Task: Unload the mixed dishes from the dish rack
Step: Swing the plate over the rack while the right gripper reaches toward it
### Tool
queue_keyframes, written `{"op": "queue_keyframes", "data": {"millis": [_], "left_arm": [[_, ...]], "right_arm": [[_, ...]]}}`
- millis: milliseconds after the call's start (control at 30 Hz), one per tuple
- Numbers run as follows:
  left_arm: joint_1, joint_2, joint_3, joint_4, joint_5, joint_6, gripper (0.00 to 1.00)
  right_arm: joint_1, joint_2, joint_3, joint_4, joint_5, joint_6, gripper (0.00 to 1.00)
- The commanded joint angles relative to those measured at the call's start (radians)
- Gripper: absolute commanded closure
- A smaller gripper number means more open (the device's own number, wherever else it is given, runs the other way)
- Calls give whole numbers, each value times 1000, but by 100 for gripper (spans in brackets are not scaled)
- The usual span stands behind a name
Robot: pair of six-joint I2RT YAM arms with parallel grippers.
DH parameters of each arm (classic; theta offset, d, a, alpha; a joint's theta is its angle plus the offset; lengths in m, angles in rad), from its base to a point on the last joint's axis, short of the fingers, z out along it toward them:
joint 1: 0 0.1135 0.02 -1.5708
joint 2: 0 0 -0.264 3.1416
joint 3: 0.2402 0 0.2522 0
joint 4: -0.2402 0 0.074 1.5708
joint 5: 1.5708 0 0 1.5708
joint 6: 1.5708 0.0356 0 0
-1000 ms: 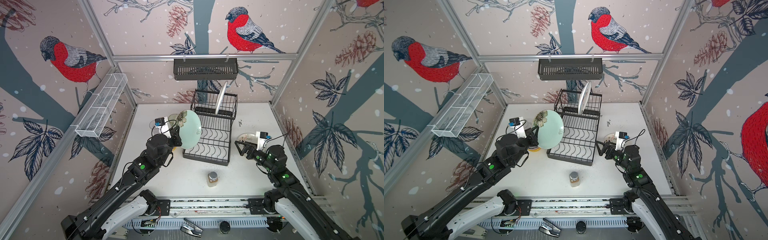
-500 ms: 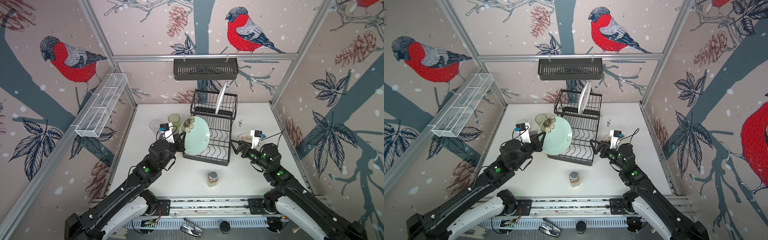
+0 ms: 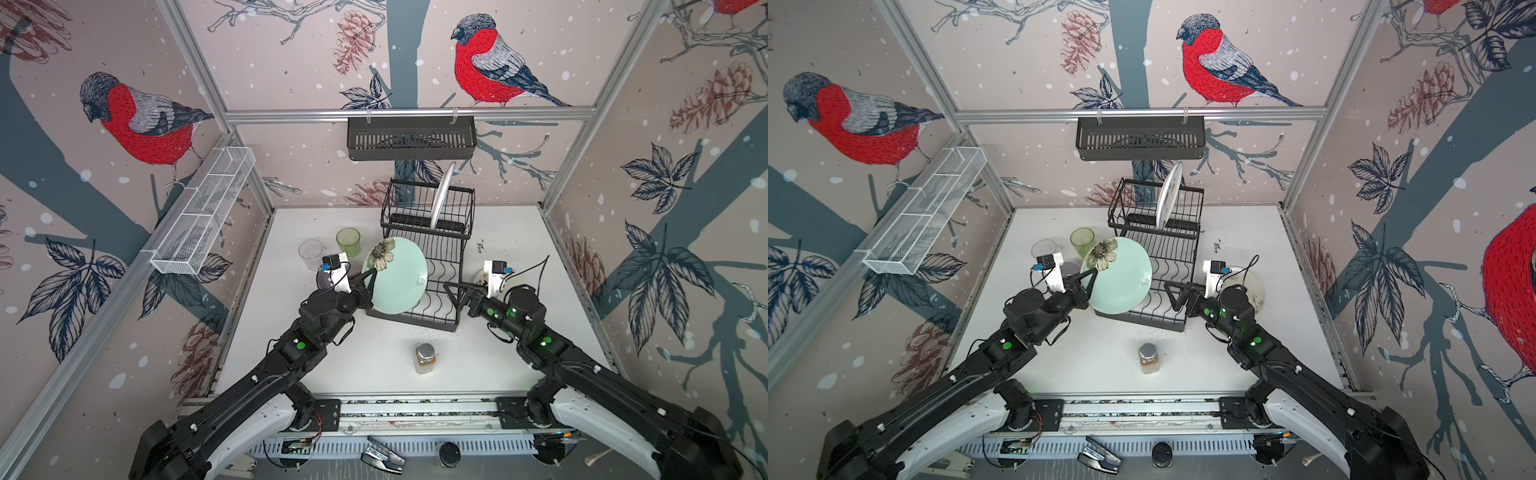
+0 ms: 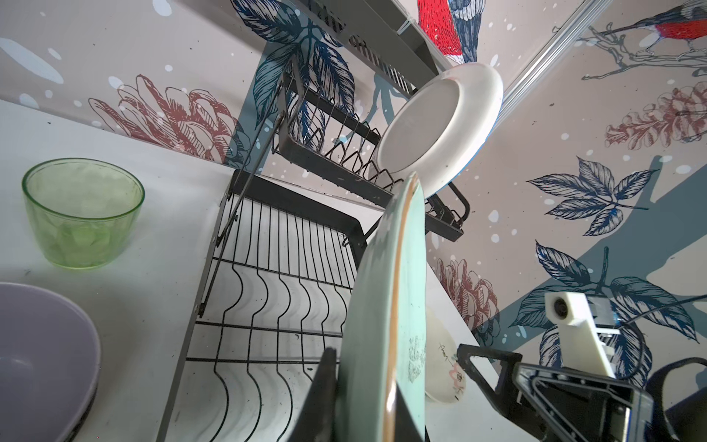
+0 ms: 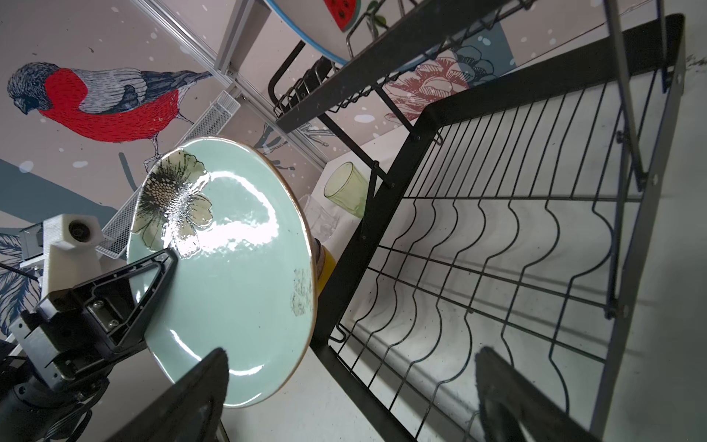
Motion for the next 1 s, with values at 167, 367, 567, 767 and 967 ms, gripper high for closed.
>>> {"op": "queue_keyframes", "data": {"millis": [167,367,567,767,967], "left_arm": [[38,-25,-13,208,57,-48,100],[70,18,-21,274,149,-95,100],[98,55,-29,341,224,-139,100],[120,88,-41,388,279,-175,100],[148,127,-49,427,331,-220,100]], "right_arm": [[48,128,73,138,-6,2,0],[86,225,139,137,-24,-19,0],[92,260,154,165,-29,-20,1],[94,293,166,190,-46,-25,13],[94,322,175,224,-69,-18,33]]}}
